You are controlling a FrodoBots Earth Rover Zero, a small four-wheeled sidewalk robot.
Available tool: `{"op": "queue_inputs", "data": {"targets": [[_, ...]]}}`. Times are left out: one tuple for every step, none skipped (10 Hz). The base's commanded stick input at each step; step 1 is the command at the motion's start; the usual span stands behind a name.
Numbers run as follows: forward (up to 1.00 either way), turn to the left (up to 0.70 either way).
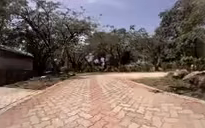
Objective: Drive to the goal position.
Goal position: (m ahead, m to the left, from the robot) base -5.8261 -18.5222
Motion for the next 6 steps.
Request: {"op": "queue_inputs", "data": {"targets": [[0.70, 0.00], [0.70, 0.00], [0.70, 0.00], [0.70, 0.00], [0.70, 0.00], [0.70, 0.00]]}}
